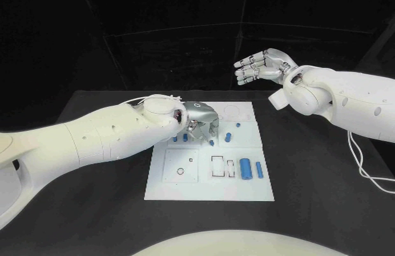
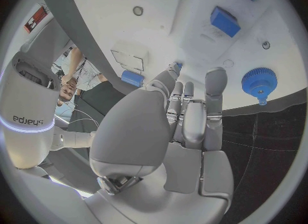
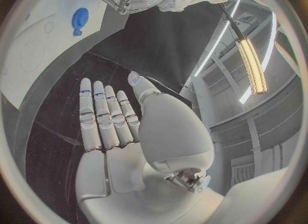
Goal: Assemble the parts on the task board
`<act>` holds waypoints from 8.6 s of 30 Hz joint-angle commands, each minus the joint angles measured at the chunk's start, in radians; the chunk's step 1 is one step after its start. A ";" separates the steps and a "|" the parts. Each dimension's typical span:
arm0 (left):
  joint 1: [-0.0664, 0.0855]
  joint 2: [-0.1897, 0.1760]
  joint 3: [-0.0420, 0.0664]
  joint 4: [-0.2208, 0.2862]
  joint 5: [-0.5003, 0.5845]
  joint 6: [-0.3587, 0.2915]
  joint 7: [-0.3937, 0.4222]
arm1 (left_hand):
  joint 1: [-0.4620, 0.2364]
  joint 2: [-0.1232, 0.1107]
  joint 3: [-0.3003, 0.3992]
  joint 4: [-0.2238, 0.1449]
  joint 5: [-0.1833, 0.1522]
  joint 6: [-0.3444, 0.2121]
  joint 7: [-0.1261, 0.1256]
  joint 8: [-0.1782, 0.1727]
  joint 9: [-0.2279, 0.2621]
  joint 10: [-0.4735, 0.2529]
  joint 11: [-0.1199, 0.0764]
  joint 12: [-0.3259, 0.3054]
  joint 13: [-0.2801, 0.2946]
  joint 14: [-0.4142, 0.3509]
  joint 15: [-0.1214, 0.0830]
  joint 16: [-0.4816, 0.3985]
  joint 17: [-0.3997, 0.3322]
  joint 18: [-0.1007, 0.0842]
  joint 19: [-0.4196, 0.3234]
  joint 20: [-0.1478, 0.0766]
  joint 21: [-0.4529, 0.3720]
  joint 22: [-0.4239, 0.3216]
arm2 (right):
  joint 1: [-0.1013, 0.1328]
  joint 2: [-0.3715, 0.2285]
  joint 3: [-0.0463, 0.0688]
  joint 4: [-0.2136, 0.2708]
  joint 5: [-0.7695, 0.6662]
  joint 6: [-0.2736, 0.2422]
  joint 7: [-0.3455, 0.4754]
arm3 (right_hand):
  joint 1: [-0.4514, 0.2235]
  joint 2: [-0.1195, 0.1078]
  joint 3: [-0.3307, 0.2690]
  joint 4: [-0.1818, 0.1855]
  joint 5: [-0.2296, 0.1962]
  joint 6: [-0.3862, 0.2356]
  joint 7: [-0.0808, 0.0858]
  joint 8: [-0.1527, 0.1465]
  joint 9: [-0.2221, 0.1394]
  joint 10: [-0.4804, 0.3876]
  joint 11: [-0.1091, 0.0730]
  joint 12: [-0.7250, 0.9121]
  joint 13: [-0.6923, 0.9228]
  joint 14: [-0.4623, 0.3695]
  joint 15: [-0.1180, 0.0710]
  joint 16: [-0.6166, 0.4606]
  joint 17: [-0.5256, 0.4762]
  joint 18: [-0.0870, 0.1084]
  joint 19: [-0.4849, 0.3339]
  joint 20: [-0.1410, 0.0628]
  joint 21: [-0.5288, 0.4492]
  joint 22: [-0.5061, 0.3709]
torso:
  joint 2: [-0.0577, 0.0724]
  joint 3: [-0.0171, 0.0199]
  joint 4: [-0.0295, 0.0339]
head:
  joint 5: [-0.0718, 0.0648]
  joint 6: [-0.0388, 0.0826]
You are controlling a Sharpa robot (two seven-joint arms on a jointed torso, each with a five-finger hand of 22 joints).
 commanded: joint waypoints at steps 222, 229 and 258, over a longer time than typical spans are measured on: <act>-0.111 -0.211 0.108 -0.010 0.433 -0.145 -0.127 | -0.111 0.002 0.273 -0.046 -0.010 0.173 0.012 -0.153 -0.068 0.214 -0.028 -0.089 -0.040 0.019 -0.023 0.031 -0.022 -0.040 0.051 -0.024 0.150 0.169 | 0.001 -0.004 0.001 -0.014 -0.002 0.017 0.011 | -0.016 0.017 -0.007 -0.002 -0.013 0.008 0.036 0.004 -0.001 -0.003 -0.004 0.005 0.000 0.002 -0.005 0.000 -0.001 0.012 0.012 -0.001 -0.013 0.000 | 0.000 -0.0009 0.0015 | 0.021 0.013; -0.111 -0.208 0.108 -0.007 0.442 -0.149 -0.122 | -0.115 0.000 0.270 -0.044 -0.010 0.171 0.012 -0.155 -0.068 0.212 -0.027 -0.092 -0.040 0.018 -0.022 0.030 -0.023 -0.040 0.050 -0.023 0.148 0.168 | 0.001 -0.003 0.001 -0.015 -0.002 0.017 0.011 | -0.016 0.017 -0.007 -0.002 -0.013 0.008 0.036 0.004 -0.001 -0.003 -0.004 0.005 0.000 0.002 -0.005 0.000 -0.001 0.012 0.012 -0.001 -0.013 0.000 | 0.000 -0.0007 0.0015 | 0.020 0.013; -0.111 -0.183 0.109 -0.041 0.449 -0.107 -0.173 | -0.122 -0.010 0.257 -0.042 -0.012 0.160 0.010 -0.165 -0.070 0.191 -0.024 -0.103 -0.041 0.017 -0.019 0.033 -0.021 -0.038 0.043 -0.020 0.139 0.163 | 0.001 -0.003 0.001 -0.013 -0.002 0.017 0.011 | -0.016 0.017 -0.007 -0.002 -0.013 0.008 0.036 0.004 -0.001 -0.003 -0.004 0.005 0.000 0.002 -0.005 0.000 -0.001 0.012 0.012 -0.001 -0.013 0.000 | -0.001 -0.0002 0.0010 | 0.012 0.011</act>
